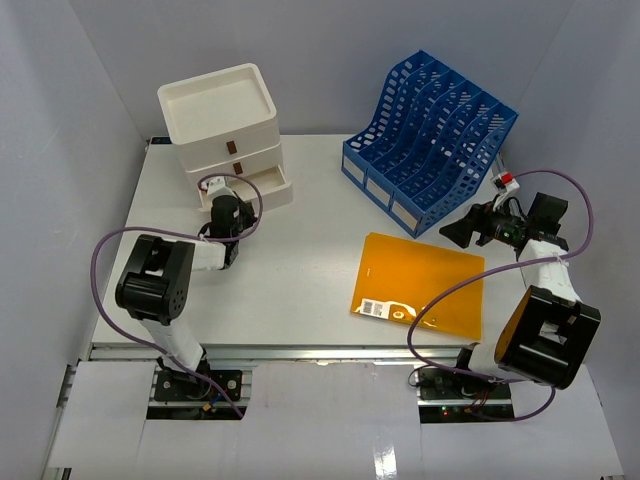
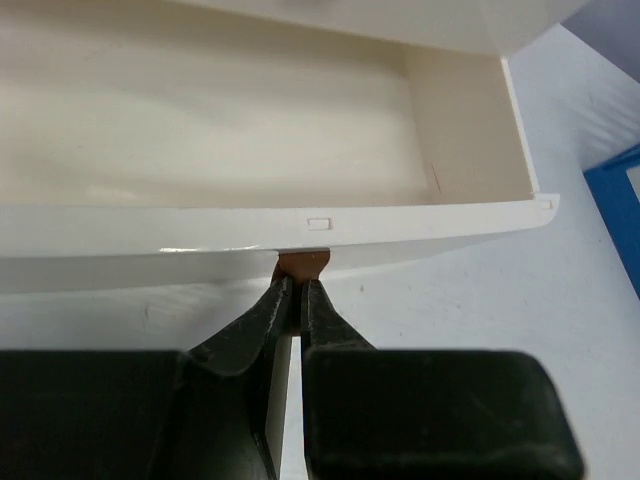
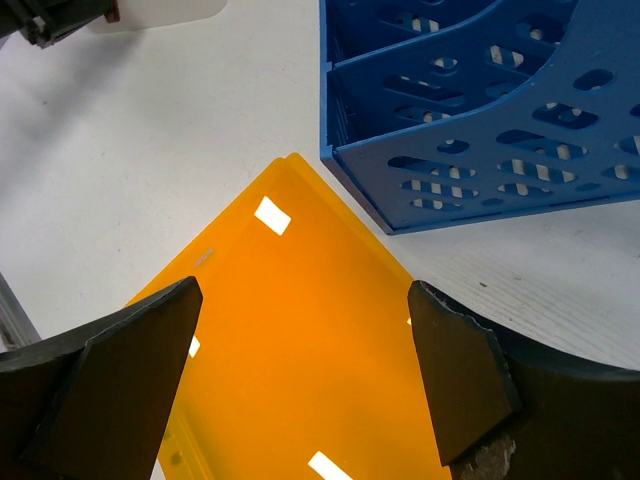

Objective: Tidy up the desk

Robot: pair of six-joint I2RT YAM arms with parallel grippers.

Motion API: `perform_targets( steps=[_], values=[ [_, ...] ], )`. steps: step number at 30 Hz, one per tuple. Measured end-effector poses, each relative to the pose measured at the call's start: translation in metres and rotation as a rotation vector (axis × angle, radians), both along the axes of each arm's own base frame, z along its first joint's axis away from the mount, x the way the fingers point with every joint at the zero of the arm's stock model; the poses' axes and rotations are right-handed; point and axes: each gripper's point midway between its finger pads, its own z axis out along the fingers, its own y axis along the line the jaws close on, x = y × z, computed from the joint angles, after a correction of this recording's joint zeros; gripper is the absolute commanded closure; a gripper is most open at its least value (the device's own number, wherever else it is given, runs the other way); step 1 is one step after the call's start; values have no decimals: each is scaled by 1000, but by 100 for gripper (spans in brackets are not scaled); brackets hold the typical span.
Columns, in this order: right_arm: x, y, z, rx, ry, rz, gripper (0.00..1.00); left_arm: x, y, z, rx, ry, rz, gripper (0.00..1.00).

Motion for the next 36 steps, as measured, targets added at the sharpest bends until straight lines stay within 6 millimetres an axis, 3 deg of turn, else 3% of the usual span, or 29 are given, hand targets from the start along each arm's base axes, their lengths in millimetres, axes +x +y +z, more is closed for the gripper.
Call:
perform_targets(
  steps=[3,5,6,10,15,20,24,27,31,36],
  values=[
    [3,-6,-5,-22,21,-39,10,-14,-5,-1,-33,7,-13,66],
    [5,-11,-8,-33,47,-81,10,-18,-6,1,-52,8,-15,36],
    [7,-14,-10,-40,58,-103,10,-19,-7,2,-58,10,-16,28],
    [13,-28,-16,-59,105,-202,10,-23,-10,6,-77,22,-29,12],
    [20,-49,-25,-74,190,-376,10,-28,-18,19,-86,29,-86,7],
    [26,-80,-38,-81,298,-626,10,-41,-29,56,-130,-24,-186,7],
    [36,-106,-39,-85,354,-791,5,-68,-37,92,-182,-105,-268,5],
    [51,-123,-35,-79,372,-884,2,-92,-39,107,-216,-146,-312,3],
    [81,-145,-39,-65,407,-969,12,-122,-42,112,-257,-152,-354,3],
    [105,-157,-71,-72,504,-999,22,-148,-41,117,-275,-157,-377,2]
  ],
)
